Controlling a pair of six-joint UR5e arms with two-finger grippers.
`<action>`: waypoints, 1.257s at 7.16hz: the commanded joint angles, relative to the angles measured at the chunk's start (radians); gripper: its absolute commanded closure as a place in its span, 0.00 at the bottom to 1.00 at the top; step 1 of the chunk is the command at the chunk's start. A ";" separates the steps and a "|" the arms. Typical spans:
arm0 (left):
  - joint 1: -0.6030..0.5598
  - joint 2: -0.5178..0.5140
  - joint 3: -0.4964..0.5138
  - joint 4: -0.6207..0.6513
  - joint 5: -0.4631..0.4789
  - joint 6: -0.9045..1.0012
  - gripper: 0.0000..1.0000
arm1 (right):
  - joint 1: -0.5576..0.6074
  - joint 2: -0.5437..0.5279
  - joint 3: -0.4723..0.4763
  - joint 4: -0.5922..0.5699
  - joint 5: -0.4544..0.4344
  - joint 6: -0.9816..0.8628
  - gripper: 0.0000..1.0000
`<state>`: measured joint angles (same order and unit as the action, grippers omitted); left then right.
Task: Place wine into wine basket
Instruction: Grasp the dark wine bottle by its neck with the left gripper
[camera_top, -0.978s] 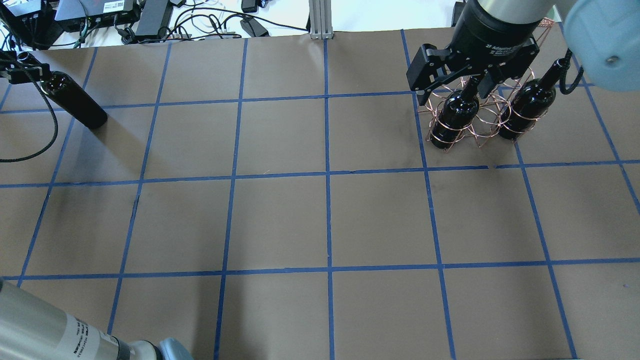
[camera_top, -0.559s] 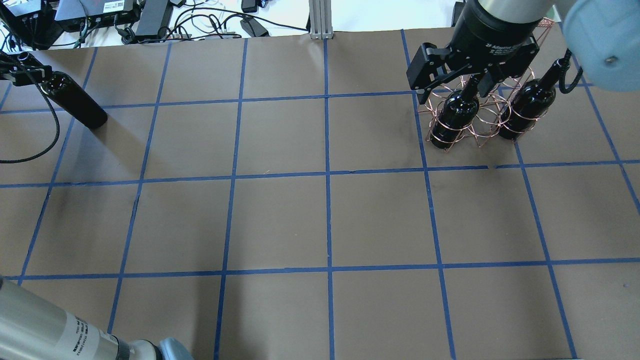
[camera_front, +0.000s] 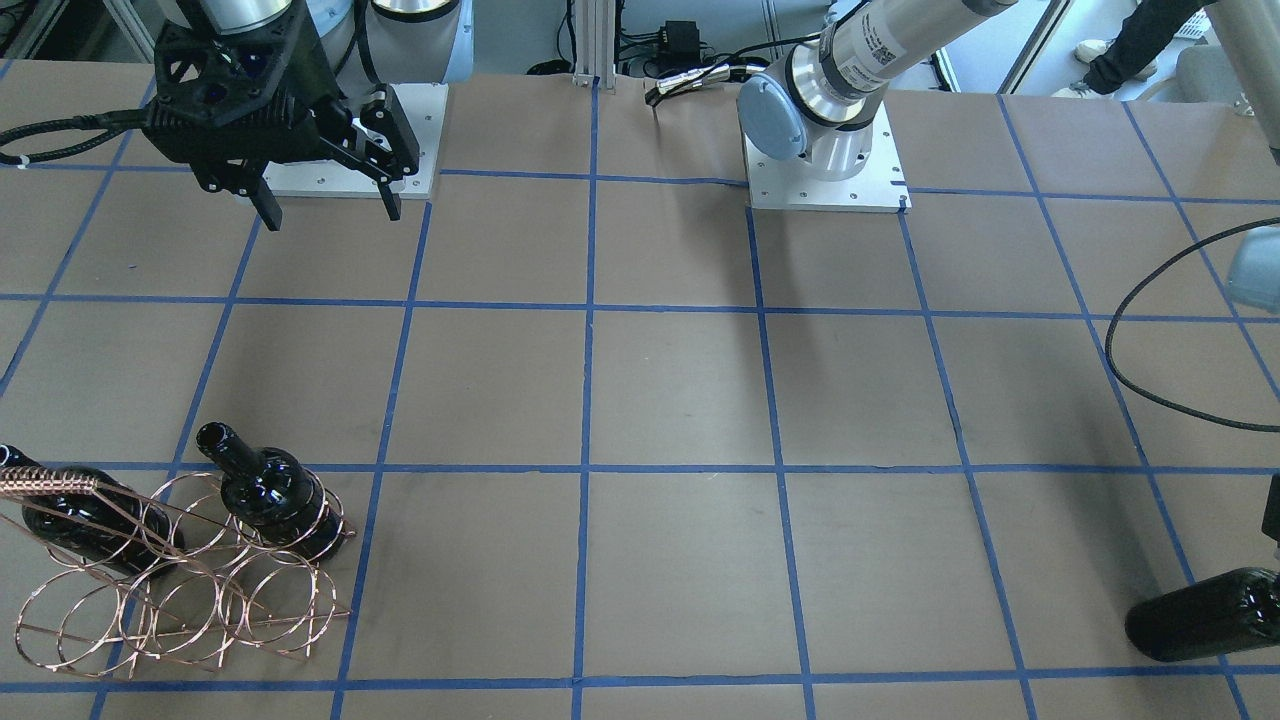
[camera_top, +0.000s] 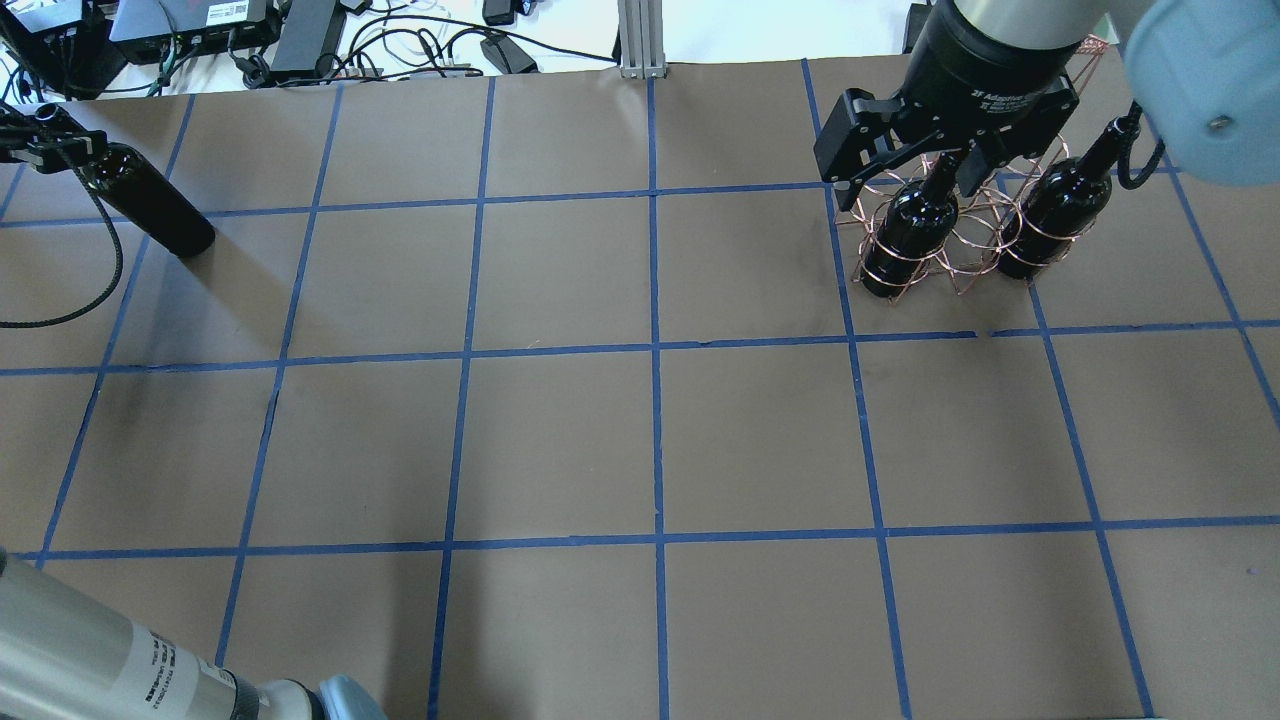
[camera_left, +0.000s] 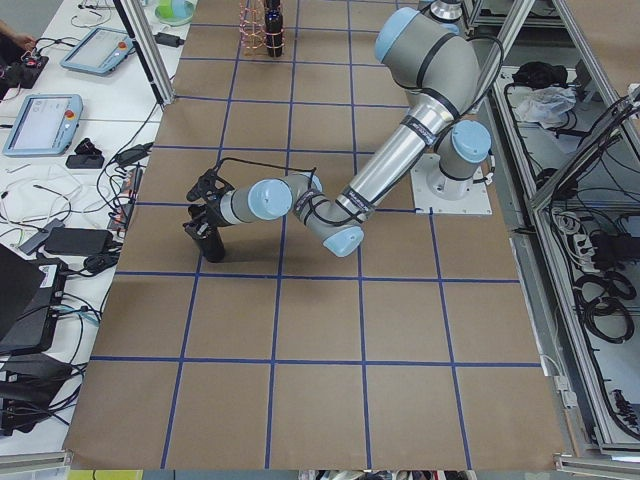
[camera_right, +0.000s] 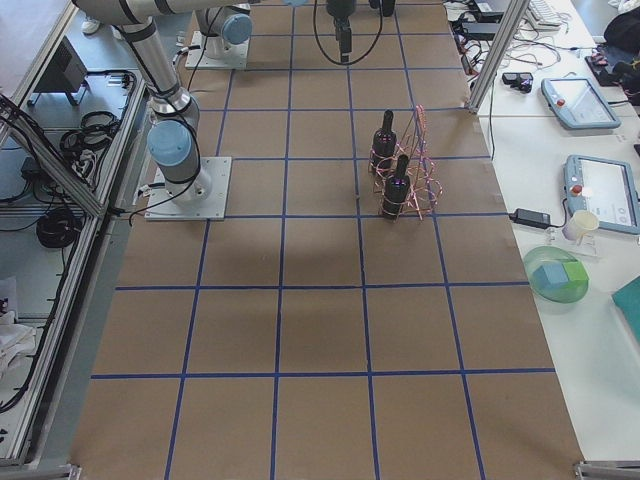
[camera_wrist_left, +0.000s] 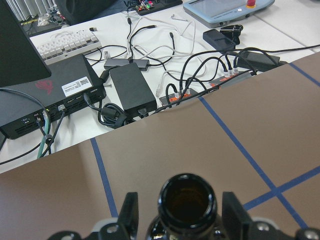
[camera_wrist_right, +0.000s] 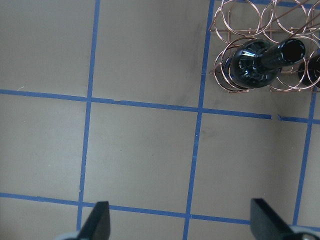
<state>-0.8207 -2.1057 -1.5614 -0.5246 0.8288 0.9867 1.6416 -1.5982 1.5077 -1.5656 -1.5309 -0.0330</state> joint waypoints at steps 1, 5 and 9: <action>0.000 0.000 -0.002 0.000 -0.007 0.007 0.39 | 0.000 0.000 0.005 -0.001 -0.005 -0.001 0.00; 0.002 0.000 -0.008 -0.005 0.006 0.010 0.58 | 0.001 -0.006 0.006 0.004 0.005 -0.001 0.00; 0.000 0.010 -0.017 -0.024 0.007 0.006 0.86 | 0.001 -0.016 0.019 0.004 0.006 -0.001 0.00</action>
<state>-0.8206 -2.1016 -1.5777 -0.5368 0.8351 0.9942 1.6429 -1.6118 1.5254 -1.5622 -1.5244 -0.0337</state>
